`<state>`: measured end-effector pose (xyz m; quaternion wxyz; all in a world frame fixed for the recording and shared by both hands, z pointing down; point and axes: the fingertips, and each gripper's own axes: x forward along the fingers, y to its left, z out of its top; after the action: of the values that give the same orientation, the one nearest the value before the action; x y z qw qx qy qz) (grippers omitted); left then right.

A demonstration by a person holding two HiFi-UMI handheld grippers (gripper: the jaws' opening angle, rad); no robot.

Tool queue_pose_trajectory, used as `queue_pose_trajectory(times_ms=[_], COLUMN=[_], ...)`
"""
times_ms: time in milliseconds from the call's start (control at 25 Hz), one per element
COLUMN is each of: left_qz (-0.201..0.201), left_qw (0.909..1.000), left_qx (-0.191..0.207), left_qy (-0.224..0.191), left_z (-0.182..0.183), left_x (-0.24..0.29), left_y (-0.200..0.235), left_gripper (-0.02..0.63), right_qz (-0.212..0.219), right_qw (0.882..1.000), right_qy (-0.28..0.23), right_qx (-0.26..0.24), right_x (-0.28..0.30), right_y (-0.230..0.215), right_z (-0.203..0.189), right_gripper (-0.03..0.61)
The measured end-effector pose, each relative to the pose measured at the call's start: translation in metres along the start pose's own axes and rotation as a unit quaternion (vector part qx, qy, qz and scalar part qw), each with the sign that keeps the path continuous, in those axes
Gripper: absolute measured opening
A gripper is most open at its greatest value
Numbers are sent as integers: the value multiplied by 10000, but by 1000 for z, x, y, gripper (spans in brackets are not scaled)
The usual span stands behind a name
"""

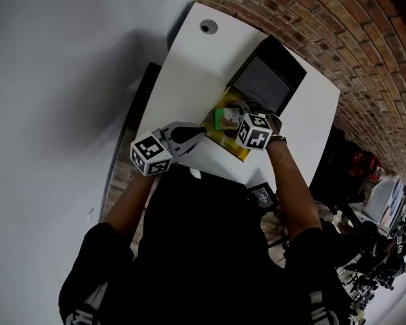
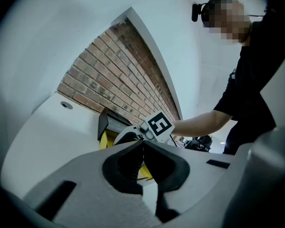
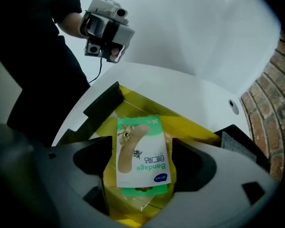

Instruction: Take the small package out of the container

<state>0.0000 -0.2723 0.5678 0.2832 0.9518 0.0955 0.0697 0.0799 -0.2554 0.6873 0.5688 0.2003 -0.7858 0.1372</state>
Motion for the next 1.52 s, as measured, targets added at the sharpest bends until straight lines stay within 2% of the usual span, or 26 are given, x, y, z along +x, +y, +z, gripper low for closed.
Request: queue_pose_trajectory(times_ms=[240,600,1040,1520], left_qz=[30,49,51,0], left_qw=[10000,10000,10000,10000], left_qx=[-8,-20,-16,14], left_qy=[-24,-30,-33,-7], left_z=[-1,-4,-8,-9], left_x=[-5,-9,-12,-17], left_y=[1,-1,-3,-7], left_gripper=[15,15,15,15], right_qz=[60,108,54,-132], right_qw=[9996,9991,9989,9992], right_qy=[268,407,449,358], right_qx=[-53,2,-75,79], right_x=[5,6,7,-3], right_y=[2,1,2,4], right_z=[-4,-5,-7,-4], right_gripper=[373,371,344,334])
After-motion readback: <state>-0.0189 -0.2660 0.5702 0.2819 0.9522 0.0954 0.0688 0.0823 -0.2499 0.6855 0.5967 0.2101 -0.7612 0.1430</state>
